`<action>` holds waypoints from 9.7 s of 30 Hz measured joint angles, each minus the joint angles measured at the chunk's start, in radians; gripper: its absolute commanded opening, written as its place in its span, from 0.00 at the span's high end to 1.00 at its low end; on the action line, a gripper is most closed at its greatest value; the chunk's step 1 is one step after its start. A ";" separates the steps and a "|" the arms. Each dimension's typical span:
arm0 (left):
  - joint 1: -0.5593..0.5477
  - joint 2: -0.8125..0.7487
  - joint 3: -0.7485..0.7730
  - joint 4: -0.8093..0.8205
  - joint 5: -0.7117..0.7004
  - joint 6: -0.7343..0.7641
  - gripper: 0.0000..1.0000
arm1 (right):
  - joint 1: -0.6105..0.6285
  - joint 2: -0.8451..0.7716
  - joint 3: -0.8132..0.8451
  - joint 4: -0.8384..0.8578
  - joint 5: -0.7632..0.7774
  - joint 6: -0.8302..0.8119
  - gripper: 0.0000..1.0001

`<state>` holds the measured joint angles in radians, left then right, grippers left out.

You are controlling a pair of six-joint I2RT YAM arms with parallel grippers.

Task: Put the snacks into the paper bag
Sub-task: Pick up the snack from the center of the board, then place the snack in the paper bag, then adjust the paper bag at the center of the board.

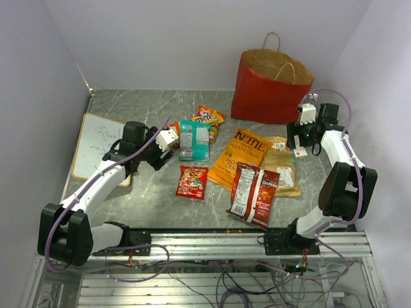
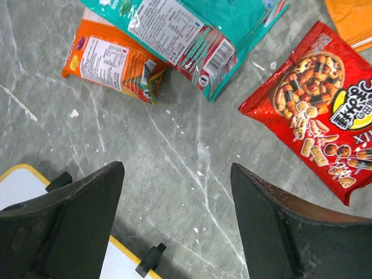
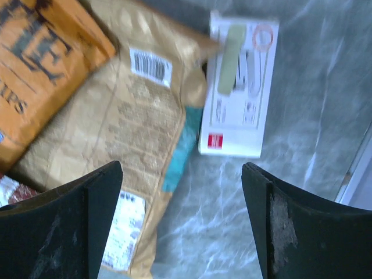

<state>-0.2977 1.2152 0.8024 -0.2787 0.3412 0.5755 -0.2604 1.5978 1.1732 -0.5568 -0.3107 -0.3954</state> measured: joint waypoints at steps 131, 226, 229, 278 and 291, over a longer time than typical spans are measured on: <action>-0.003 -0.028 -0.065 0.019 -0.022 0.057 0.16 | 0.105 0.228 0.930 -0.008 -0.132 -0.333 1.00; -0.003 -0.050 -0.093 0.019 0.030 0.113 0.16 | 0.301 0.373 0.910 -0.010 0.224 -0.379 0.50; -0.003 -0.050 -0.093 0.019 0.030 0.115 0.16 | 0.301 0.373 0.910 0.039 0.288 -0.342 0.50; -0.003 -0.051 -0.094 0.019 0.049 0.117 0.17 | 0.367 0.364 1.112 -0.183 -0.078 -0.152 0.31; -0.003 -0.051 -0.094 0.018 0.056 0.117 0.17 | 0.400 0.526 1.204 -0.255 0.013 -0.188 0.38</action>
<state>-0.3004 1.1645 0.7086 -0.2604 0.3973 0.6922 0.1394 2.1235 2.3768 -0.8116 -0.2981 -0.5838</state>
